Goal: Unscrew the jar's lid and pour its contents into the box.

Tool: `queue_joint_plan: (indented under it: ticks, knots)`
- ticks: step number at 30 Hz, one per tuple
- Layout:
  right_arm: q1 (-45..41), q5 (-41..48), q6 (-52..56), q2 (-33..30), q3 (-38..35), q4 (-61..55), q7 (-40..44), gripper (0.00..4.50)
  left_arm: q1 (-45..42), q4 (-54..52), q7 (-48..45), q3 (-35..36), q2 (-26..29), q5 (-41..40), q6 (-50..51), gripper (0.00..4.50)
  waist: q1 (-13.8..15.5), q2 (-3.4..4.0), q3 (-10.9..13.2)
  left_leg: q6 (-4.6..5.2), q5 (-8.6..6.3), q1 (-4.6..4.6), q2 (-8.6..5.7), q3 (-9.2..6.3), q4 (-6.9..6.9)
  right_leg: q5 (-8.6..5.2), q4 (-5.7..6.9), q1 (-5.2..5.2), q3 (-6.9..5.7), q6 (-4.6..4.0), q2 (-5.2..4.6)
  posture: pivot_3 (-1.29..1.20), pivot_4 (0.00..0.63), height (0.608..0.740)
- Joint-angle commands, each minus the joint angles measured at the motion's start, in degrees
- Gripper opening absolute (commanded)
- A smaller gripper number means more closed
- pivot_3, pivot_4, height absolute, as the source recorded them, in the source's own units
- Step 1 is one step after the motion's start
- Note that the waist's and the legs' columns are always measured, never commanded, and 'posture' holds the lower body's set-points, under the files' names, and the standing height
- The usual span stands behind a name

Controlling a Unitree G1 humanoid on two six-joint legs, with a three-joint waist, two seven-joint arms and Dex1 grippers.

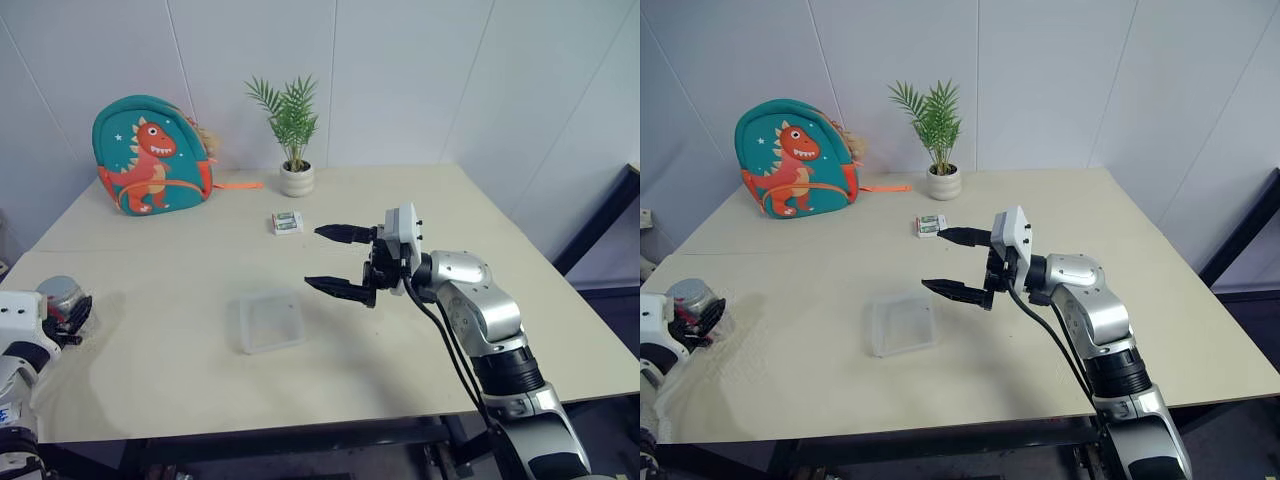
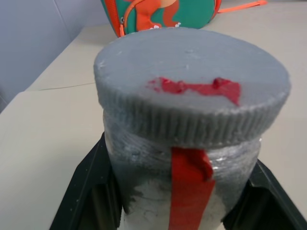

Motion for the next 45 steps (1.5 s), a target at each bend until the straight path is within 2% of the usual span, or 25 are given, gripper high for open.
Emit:
queue_joint_plan:
  ticks: [1,6,9,13,17,22,27,34,39,45]
  knots:
    - [-0.13,1.6,0.01,-0.45,-1.15,-2.44,-0.09,4.5,1.35,-0.25,0.37,1.14,1.48,-0.76,-1.22,2.01,0.05,0.0,0.0,0.0,0.0,0.0,0.0,0.0,0.0,0.0,0.01,0.0,0.0,0.0,0.0,0.0,0.15,0.74]
    - [-0.32,1.58,-0.24,-0.14,-0.9,-1.78,0.18,4.5,2.5,-2.19,0.3,1.42,0.76,-1.52,-1.75,2.01,0.05,0.0,0.0,0.0,0.0,0.01,0.0,0.0,0.01,0.0,0.01,0.01,0.0,0.0,-0.01,0.0,0.15,0.74]
    - [-0.09,1.51,-0.26,-0.14,-0.69,-1.89,0.25,4.5,3.36,-8.98,-1.42,1.19,-0.99,-3.38,-0.68,2.01,0.17,0.0,0.0,0.0,0.0,0.0,0.0,0.0,0.0,0.0,0.01,0.0,0.0,0.0,-0.02,0.0,0.15,0.74]
    - [0.01,1.65,0.56,-0.72,-1.03,-2.17,-0.02,4.5,5.28,-26.75,-4.05,-0.79,-3.78,-7.48,6.36,2.01,0.42,-0.04,-0.01,0.0,0.0,-0.04,0.01,0.0,0.01,0.0,-0.02,0.0,-0.01,0.0,-0.04,0.0,0.15,0.74]
    - [0.75,2.0,2.26,-1.49,-1.33,-3.75,-0.71,4.5,8.35,-44.0,-8.78,-4.98,-4.54,-12.92,17.69,2.01,0.51,-0.04,-0.01,0.0,-0.01,-0.06,-0.01,-0.02,0.0,0.0,-0.06,0.02,0.01,0.0,-0.07,0.0,0.15,0.74]
    - [1.93,2.79,6.16,-2.39,-1.19,-7.27,-2.67,4.5,6.84,-55.39,-14.64,-10.91,-4.53,-18.96,29.3,2.01,0.01,-0.03,0.0,0.0,-0.02,-0.05,0.0,-0.01,-0.01,-0.01,-0.06,0.01,0.03,-0.02,-0.02,0.0,0.15,0.74]
    - [2.21,2.84,12.72,-1.88,-0.58,-11.34,-8.47,4.5,-0.73,-56.43,-20.04,-20.19,-6.8,-19.08,35.96,2.01,0.17,-0.03,0.0,0.03,0.0,-0.01,0.0,-0.03,0.07,-0.04,0.0,0.02,0.05,-0.08,0.07,0.0,0.15,0.74]
    - [2.53,5.67,24.4,1.34,0.23,-18.02,-18.08,4.5,-11.84,-48.61,-24.31,-28.5,-12.52,-13.94,36.35,2.01,0.07,-0.03,0.0,0.03,0.0,-0.07,-0.02,-0.04,0.09,0.0,-0.03,-0.01,0.1,0.03,0.12,0.0,0.15,0.74]
    - [2.48,4.18,27.36,4.43,2.1,-18.98,-23.77,4.5,-15.28,-44.72,-26.49,-31.15,-15.05,-11.03,35.72,2.01,0.04,-0.03,0.0,0.05,-0.01,-0.08,-0.01,-0.05,0.09,-0.02,-0.02,-0.01,0.11,0.04,0.14,0.0,0.15,0.74]
    - [1.19,0.38,26.74,6.64,4.54,-16.76,-28.4,4.5,-15.38,-43.56,-27.99,-31.42,-16.16,-9.75,36.1,2.01,0.09,-0.03,0.0,0.05,-0.01,-0.1,-0.01,-0.07,0.09,-0.02,-0.02,-0.02,0.11,0.04,0.14,0.0,0.15,0.74]
